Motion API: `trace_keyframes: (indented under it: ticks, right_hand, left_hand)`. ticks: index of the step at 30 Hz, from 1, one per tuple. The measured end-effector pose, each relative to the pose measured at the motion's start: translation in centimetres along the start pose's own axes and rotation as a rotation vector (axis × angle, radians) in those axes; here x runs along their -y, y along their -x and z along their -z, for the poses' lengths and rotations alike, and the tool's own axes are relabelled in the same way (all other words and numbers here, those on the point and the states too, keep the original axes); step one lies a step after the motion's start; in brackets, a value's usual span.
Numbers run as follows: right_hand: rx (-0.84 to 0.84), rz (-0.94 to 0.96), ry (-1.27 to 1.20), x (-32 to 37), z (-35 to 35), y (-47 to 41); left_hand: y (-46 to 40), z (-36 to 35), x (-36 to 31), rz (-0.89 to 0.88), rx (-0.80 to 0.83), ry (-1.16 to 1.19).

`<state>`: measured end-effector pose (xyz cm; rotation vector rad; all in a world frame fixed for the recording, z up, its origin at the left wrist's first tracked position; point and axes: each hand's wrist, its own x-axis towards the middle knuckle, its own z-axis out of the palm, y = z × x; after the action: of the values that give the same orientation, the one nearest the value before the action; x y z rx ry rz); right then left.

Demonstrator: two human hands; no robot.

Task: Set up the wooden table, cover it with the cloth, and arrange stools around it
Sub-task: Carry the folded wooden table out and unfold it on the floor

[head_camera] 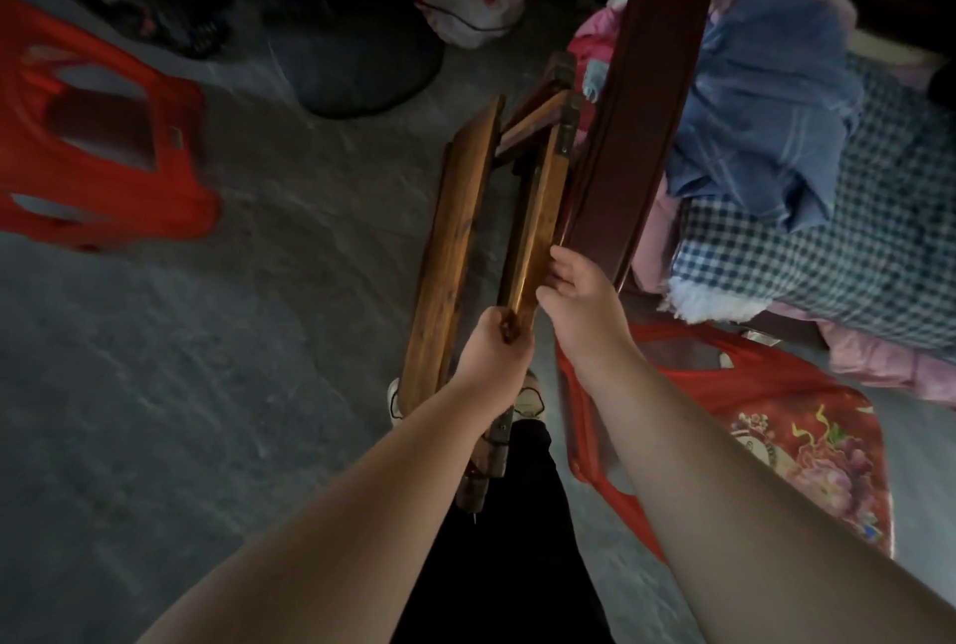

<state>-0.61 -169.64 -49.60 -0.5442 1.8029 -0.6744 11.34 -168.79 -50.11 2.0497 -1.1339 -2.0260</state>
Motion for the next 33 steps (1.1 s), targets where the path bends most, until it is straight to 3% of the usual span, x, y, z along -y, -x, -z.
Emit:
trace_keyframes:
  ticks: [3,6,9,17,22,33]
  right_hand:
    - [0.05,-0.053,-0.09,0.8,-2.1,-0.4]
    - [0.119,-0.195,-0.353,2.2,-4.7,-1.4]
    - [0.213,-0.295,-0.541,4.7,-7.6,-2.0]
    - [0.153,-0.367,-0.421,8.2,-13.7,-1.5]
    - [0.148,-0.379,-0.36,9.1,-15.0,0.8]
    - [0.244,-0.324,-0.364,12.8,-12.3,11.6]
  left_hand:
    - [0.5,3.0,0.5,-0.009,-0.025,0.044]
    - [0.7,6.7,1.0,-0.044,-0.044,0.038]
    - [1.1,9.6,1.7,-0.01,0.045,0.09]
    - [1.0,13.1,2.8,0.064,-0.009,0.052]
    - [3.0,14.5,3.2,0.092,0.044,0.081]
    - [15.9,16.1,2.3,-0.058,0.106,0.118]
